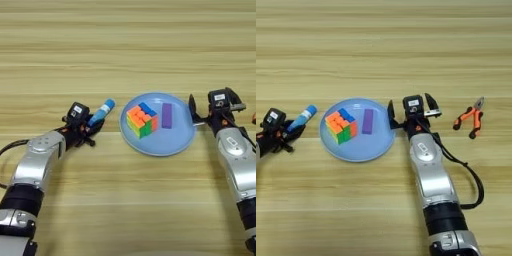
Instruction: Move the objects on the table
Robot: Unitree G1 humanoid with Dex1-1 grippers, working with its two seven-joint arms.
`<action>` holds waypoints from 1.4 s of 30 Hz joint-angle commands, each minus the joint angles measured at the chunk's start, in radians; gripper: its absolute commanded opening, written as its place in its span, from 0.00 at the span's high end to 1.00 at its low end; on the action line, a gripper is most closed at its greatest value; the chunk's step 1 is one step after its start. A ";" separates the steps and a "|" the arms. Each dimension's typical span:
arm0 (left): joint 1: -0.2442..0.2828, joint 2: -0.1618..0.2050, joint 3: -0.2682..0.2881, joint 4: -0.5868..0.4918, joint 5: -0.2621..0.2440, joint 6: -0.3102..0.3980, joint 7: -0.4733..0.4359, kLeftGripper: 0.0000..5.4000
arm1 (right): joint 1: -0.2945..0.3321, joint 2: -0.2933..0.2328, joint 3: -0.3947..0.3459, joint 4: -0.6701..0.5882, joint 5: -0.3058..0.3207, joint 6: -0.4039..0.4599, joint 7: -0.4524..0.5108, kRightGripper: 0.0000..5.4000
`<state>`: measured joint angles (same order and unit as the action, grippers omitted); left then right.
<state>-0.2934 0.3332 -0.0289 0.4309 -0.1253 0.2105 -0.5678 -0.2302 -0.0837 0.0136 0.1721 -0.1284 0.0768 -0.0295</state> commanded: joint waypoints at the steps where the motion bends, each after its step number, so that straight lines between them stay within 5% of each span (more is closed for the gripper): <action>1: -0.007 0.000 0.005 0.012 0.000 0.005 -0.004 0.75 | -0.016 -0.002 -0.002 0.004 0.007 -0.007 0.005 0.00; 16: -0.015 -0.001 0.030 -0.015 -0.011 -0.003 -0.007 0.75 | -0.018 0.000 -0.001 0.005 0.006 -0.008 0.003 0.00; 32: -0.008 0.008 0.052 -0.169 -0.042 0.042 -0.011 0.75 | -0.011 0.007 -0.011 -0.028 0.022 -0.038 0.003 0.00; 42: 0.016 0.006 0.046 -0.362 -0.076 0.115 -0.007 0.75 | 0.005 0.071 -0.017 -0.133 0.218 -0.051 0.130 0.00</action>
<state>-0.2803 0.3339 0.0207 0.0998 -0.1982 0.3025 -0.5783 -0.2271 -0.0290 0.0000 0.0696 0.0488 0.0312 0.0750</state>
